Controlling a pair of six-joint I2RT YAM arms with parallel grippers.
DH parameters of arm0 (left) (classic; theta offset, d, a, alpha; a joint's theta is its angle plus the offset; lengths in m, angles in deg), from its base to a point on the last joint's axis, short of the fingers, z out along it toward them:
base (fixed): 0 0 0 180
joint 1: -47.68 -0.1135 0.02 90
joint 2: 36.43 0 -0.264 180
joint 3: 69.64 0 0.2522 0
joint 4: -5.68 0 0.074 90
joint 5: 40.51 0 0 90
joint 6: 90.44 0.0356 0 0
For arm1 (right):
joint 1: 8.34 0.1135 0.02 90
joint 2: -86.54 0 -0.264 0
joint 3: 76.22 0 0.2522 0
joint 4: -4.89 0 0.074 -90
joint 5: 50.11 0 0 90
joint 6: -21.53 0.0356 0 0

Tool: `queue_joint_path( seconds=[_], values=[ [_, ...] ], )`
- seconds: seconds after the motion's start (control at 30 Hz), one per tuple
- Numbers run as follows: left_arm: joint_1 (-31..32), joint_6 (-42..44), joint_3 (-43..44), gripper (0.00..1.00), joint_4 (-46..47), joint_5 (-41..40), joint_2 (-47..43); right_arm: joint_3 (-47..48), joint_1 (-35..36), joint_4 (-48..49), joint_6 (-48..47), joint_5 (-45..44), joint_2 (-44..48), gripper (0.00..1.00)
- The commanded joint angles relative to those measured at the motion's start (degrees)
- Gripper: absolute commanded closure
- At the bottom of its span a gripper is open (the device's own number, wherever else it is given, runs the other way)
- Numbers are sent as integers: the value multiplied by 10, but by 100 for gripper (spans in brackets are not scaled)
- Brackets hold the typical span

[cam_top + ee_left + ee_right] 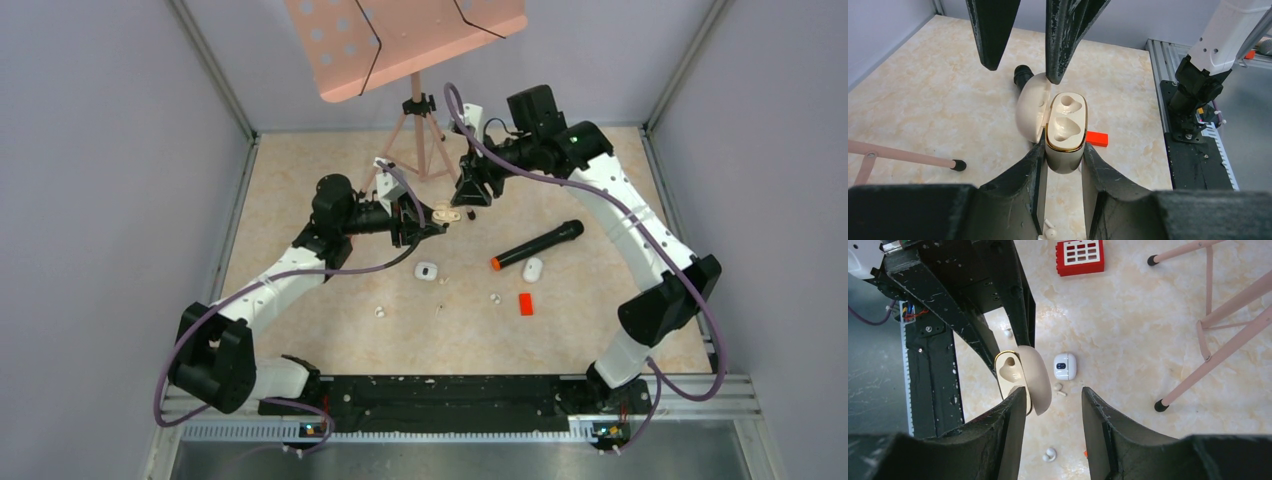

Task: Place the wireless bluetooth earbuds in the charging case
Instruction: Open the charging case.

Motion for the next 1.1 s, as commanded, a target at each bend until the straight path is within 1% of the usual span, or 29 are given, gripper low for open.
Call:
queue_joint_path(
  seconds=[0.0,0.17,0.37,0.47,0.57,0.63,0.7,0.8,0.9,0.97,1.07],
  values=[
    [2,10,-3,100,31,10,-10,29,-5,24,13,-1,-3,56],
    [2,4,-3,100,29,0,-8,34,-6,25,18,-1,2,56],
    [1,-1,-8,100,5,-35,-10,72,-20,24,43,3,21,55],
    [-7,-17,-13,100,4,-46,-16,52,-33,25,40,-7,44,56],
    [-29,-43,-19,100,-1,-55,-29,-20,-41,25,8,-34,80,59],
    [-42,-56,-25,100,-3,-62,-41,-95,-41,32,-16,-54,110,62],
    [-56,-66,-30,100,-7,-68,-51,-172,-40,48,-14,-69,134,66],
    [-75,-81,-34,100,-16,-73,-65,-263,-41,78,45,-92,149,71],
    [-96,-93,-37,100,-40,-87,-85,-331,-39,110,111,-86,149,73],
    [-114,-105,-43,100,-45,-101,-98,-359,-27,141,127,-87,145,74],
    [-133,-127,-57,100,-46,-119,-115,-376,2,160,120,-90,120,74]
  ],
)
